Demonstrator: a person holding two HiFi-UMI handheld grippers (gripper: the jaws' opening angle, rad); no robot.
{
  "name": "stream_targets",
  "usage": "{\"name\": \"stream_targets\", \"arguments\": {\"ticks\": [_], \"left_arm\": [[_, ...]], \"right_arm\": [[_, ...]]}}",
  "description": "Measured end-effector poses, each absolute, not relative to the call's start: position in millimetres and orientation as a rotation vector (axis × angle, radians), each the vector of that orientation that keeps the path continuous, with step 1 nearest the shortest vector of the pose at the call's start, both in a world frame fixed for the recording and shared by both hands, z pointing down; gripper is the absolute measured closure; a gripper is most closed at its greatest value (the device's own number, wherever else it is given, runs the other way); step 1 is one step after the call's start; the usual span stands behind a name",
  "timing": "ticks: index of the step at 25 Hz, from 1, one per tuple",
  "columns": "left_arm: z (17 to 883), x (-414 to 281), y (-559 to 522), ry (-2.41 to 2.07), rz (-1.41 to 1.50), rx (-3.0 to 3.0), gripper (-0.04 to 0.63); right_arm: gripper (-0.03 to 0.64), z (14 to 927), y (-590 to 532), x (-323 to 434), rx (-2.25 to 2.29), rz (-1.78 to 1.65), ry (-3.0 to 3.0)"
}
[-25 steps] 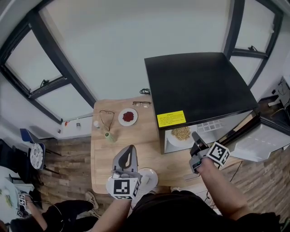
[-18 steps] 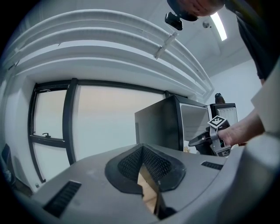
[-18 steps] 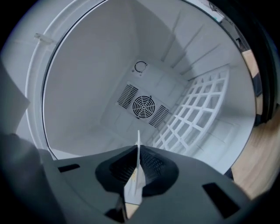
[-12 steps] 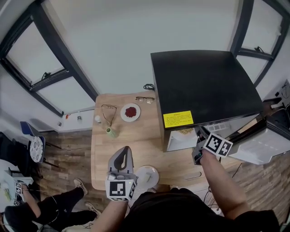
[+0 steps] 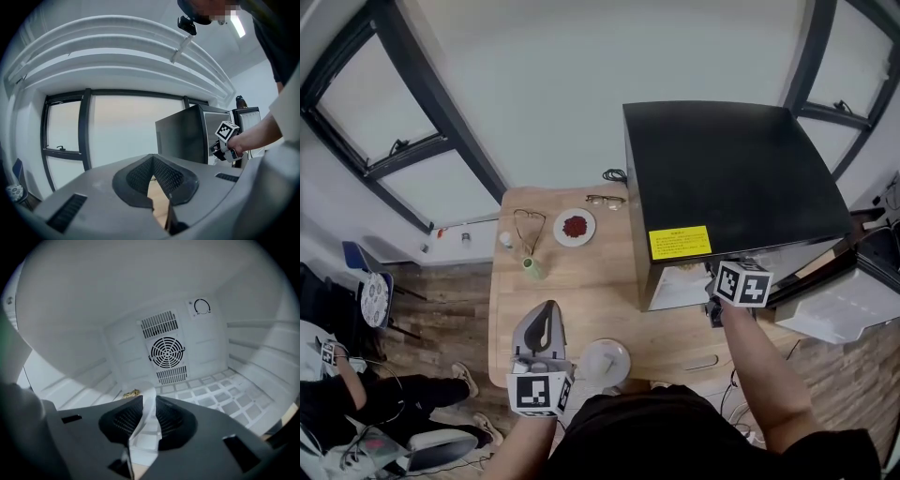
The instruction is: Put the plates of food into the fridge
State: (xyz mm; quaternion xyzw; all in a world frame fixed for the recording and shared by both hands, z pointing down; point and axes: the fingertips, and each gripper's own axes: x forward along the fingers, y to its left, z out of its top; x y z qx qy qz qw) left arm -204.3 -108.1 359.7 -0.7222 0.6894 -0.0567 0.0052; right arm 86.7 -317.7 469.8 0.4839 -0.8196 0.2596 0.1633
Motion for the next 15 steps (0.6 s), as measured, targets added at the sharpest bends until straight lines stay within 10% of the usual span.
{"name": "stream_targets", "arguments": {"ticks": [15], "left_arm": [[354, -199, -93, 2.197, -0.158, -2.221, 0.592]], "right_arm": [[0.518, 460, -333, 111, 1.447, 0.536, -2.312]]}}
